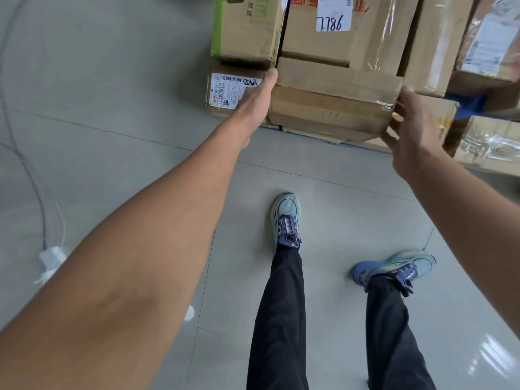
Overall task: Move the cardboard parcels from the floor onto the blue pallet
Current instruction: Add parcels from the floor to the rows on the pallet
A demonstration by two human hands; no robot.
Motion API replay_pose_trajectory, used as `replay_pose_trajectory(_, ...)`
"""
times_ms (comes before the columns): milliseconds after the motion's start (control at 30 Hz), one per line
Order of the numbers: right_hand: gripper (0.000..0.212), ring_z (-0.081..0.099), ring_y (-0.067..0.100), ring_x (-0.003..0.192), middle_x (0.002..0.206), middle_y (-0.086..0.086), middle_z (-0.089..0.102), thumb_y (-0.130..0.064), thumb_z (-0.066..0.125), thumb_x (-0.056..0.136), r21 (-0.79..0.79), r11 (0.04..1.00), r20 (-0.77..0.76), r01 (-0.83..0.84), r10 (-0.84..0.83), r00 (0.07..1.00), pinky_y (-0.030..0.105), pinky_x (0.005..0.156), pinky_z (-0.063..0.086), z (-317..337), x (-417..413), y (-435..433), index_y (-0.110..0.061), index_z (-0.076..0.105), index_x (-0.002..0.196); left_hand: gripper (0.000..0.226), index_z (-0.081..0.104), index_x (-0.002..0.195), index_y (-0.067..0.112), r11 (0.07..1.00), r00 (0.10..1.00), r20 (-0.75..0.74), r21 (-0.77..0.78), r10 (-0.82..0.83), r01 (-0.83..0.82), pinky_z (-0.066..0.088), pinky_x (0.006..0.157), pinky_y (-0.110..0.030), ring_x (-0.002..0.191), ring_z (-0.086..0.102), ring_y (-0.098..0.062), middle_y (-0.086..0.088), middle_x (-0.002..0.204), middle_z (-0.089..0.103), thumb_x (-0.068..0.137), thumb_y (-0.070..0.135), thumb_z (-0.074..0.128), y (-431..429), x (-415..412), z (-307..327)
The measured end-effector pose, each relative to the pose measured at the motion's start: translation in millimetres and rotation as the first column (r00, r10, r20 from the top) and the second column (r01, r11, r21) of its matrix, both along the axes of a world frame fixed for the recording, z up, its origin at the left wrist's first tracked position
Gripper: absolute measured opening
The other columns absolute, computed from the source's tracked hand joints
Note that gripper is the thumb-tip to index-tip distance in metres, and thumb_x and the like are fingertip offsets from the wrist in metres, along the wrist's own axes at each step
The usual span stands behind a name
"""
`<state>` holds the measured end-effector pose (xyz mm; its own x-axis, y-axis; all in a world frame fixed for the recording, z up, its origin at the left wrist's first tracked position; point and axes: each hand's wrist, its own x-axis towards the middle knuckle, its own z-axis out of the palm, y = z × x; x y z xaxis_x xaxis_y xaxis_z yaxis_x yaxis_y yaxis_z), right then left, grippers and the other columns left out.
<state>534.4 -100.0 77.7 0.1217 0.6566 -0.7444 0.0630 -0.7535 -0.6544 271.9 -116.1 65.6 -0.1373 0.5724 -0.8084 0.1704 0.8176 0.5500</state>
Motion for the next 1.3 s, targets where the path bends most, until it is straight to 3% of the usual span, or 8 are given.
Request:
replay_pose_trajectory(100, 0.038, 0.07, 0.005, 0.109, 0.114, -0.014, 0.076, -0.048, 0.047, 0.101, -0.004, 1.0, 0.0, 0.004, -0.004, 1.0, 0.028, 0.088, 0.056, -1, -5, 2, -0.028, 0.069, 0.124, 0.076, 0.028, 0.163, 0.024, 1.0, 1.0, -0.003, -0.007, -0.001, 0.001, 0.029, 0.121, -0.047, 0.151, 0.033, -0.02, 0.005, 0.169, 0.027, 0.102, 0.07, 0.026, 0, -3, -3)
replay_pose_trajectory(567, 0.038, 0.065, 0.011, 0.121, 0.128, -0.008, 0.071, -0.045, 0.05, 0.099, -0.016, 0.999, -0.032, -0.043, 0.042, 0.999, 0.043, 0.11, 0.049, -3, -8, 3, -0.025, 0.069, 0.126, 0.076, 0.03, 0.162, 0.025, 1.0, 1.0, -0.004, -0.009, -0.002, 0.002, 0.029, 0.121, -0.053, 0.15, 0.036, -0.024, 0.0, 0.167, 0.033, 0.101, 0.071, 0.025, 4, -13, -20)
replay_pose_trajectory(733, 0.041, 0.066, 0.01, 0.119, 0.127, -0.008, 0.072, -0.046, 0.048, 0.1, -0.012, 0.999, -0.032, -0.044, 0.043, 0.999, 0.042, 0.109, 0.05, -4, -8, 5, -0.024, 0.068, 0.129, 0.074, 0.031, 0.162, 0.026, 1.0, 1.0, -0.013, 0.014, 0.009, -0.008, 0.039, 0.1, -0.042, 0.147, 0.038, -0.021, 0.002, 0.166, 0.035, 0.102, 0.07, 0.026, 3, -14, -23)
replay_pose_trajectory(933, 0.04, 0.068, 0.009, 0.116, 0.122, -0.008, 0.074, -0.044, 0.049, 0.1, -0.005, 0.999, -0.038, -0.045, 0.045, 0.998, 0.039, 0.105, 0.053, -5, -11, 6, -0.022, 0.069, 0.126, 0.077, 0.029, 0.162, 0.025, 0.999, 0.999, -0.045, 0.019, 0.028, -0.027, 0.025, 0.123, -0.054, 0.154, 0.025, -0.022, 0.002, 0.17, 0.026, 0.101, 0.072, 0.027, 2, -15, -26)
replay_pose_trajectory(1167, 0.032, 0.069, 0.01, 0.115, 0.118, -0.009, 0.075, -0.044, 0.049, 0.098, 0.014, 0.999, -0.049, -0.034, 0.034, 0.998, 0.033, 0.093, 0.055, -7, -14, 6, -0.027, 0.072, 0.112, 0.075, 0.033, 0.161, 0.027, 0.999, 0.999, -0.033, 0.002, 0.034, -0.034, 0.021, 0.121, -0.053, 0.154, 0.025, -0.025, -0.002, 0.169, 0.029, 0.102, 0.071, 0.026, -1, -12, -20)
replay_pose_trajectory(1300, 0.035, 0.069, 0.009, 0.114, 0.119, -0.009, 0.075, -0.044, 0.051, 0.099, 0.011, 0.999, -0.042, -0.03, 0.031, 0.999, 0.032, 0.092, 0.056, -6, -12, 5, -0.024, 0.072, 0.119, 0.074, 0.038, 0.159, 0.027, 0.999, 0.999, -0.034, 0.016, 0.036, -0.035, 0.023, 0.12, -0.052, 0.152, 0.029, -0.024, -0.002, 0.166, 0.033, 0.101, 0.071, 0.026, -3, -13, -25)
